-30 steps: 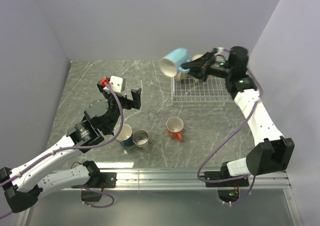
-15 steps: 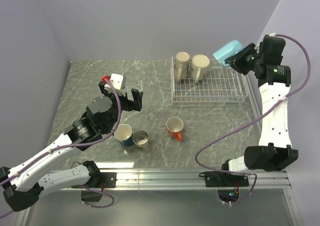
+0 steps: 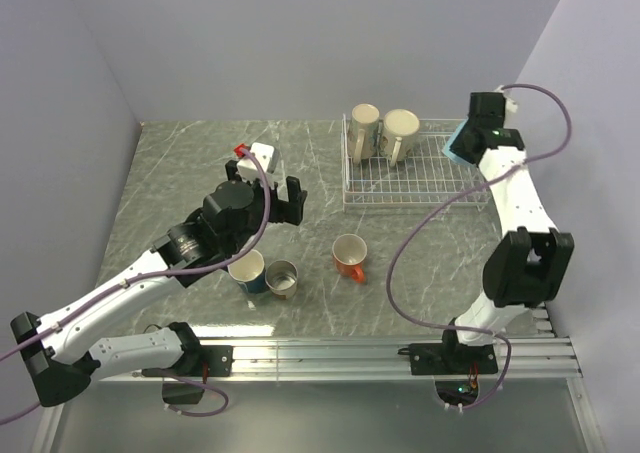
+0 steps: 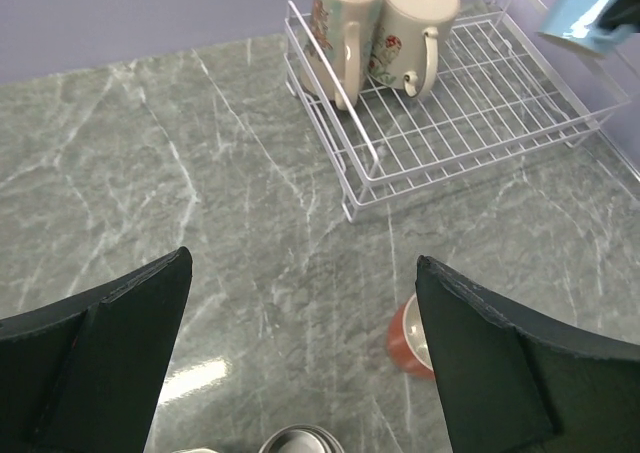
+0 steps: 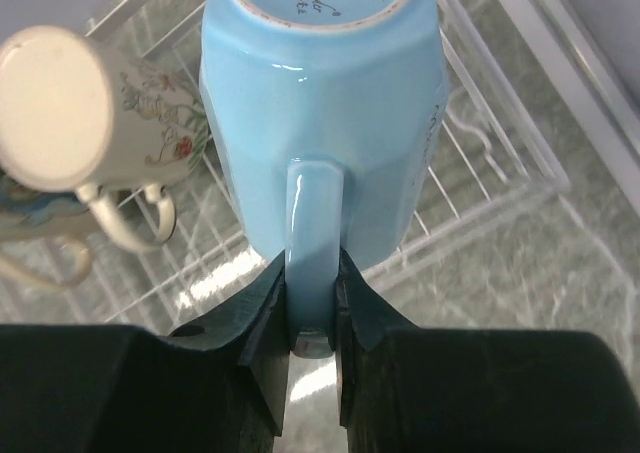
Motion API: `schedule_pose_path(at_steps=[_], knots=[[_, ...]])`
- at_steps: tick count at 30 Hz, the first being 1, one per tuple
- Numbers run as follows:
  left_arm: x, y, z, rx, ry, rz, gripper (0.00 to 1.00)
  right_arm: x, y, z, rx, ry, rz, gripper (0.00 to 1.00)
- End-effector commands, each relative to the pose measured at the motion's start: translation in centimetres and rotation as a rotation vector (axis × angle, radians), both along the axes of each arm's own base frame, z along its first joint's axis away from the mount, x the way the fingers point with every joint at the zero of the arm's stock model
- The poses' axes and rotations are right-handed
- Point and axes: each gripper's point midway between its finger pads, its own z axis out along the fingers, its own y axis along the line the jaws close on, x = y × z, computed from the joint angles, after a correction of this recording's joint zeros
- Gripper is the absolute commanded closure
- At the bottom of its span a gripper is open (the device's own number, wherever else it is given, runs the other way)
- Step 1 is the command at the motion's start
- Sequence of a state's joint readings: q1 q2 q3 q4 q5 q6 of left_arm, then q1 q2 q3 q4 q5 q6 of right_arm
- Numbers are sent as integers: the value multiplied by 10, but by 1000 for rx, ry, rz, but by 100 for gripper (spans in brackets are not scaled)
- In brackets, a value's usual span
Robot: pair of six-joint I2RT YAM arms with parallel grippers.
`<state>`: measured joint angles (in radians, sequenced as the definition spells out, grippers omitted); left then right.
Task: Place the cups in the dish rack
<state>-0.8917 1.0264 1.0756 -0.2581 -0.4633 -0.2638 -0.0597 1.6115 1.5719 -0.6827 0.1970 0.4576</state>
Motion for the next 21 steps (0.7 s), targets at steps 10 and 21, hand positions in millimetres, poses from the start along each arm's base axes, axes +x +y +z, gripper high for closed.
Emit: schedule_pose_path(at_steps=[10,21], knots=[[-17,7,-16,-77,72,-2,1,97,-10,-1,-159,-247,-64,100],[-25,23,-44,-50,115,32,1,133,48,-58,-203,-257,95,100]])
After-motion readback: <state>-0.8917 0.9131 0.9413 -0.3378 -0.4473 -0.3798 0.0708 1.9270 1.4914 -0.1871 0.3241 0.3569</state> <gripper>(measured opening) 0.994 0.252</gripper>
